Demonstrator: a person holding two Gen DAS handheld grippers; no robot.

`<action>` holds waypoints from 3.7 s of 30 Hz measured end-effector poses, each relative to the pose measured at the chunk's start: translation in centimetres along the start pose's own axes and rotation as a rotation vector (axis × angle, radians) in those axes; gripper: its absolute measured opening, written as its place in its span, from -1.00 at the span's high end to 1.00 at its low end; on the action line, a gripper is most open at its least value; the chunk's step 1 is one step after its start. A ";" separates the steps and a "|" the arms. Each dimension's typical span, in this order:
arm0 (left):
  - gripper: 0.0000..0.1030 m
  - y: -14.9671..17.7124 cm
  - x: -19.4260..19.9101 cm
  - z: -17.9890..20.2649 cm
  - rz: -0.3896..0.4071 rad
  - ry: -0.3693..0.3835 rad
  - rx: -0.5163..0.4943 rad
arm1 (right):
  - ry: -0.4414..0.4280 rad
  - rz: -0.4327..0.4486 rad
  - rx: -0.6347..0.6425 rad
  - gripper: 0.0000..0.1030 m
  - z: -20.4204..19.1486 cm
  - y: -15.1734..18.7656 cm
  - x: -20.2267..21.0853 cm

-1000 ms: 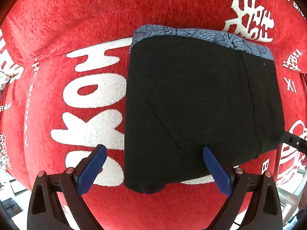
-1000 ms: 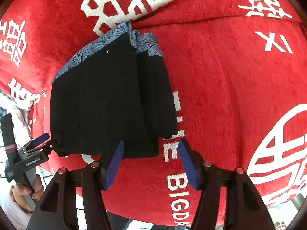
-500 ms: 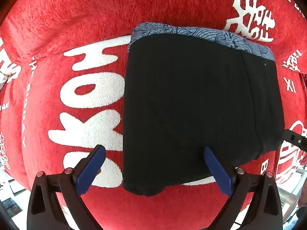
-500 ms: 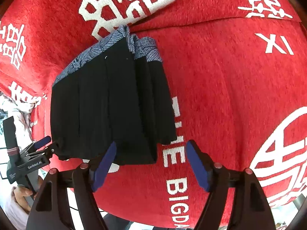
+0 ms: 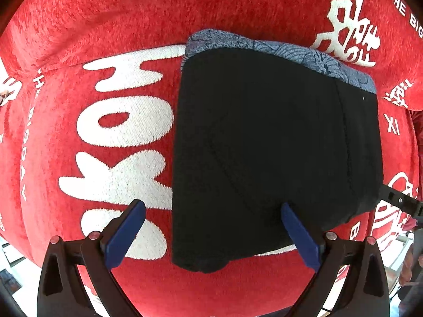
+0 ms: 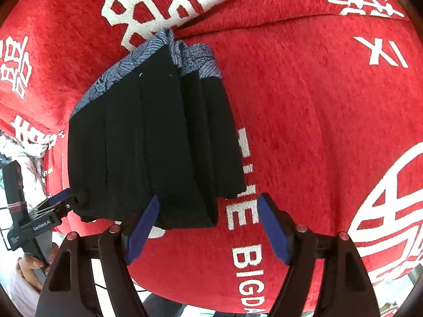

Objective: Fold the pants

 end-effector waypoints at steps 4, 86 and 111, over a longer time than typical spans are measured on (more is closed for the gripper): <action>-0.98 -0.9 0.6 -1.0 0.021 0.008 0.000 | -0.003 -0.002 -0.005 -0.56 0.1 -0.1 -0.1; -0.64 2.4 3.3 -13.6 0.132 0.015 0.061 | -0.110 -0.146 0.149 -0.32 -4.1 4.7 -1.8; -0.87 0.0 2.3 -11.0 0.153 -0.043 -0.004 | -0.008 0.057 0.271 0.38 -10.7 -0.8 -0.1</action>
Point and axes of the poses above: each gripper's, at about its wrist camera, not at the fingertips, and x roughly against the way its jaws point, z to its right, y to its underside, the point moved 10 cm from there along -x, roughly the way its jaws point, and after that the axes turned 2 degrees about -x, right-handed, at the moved point
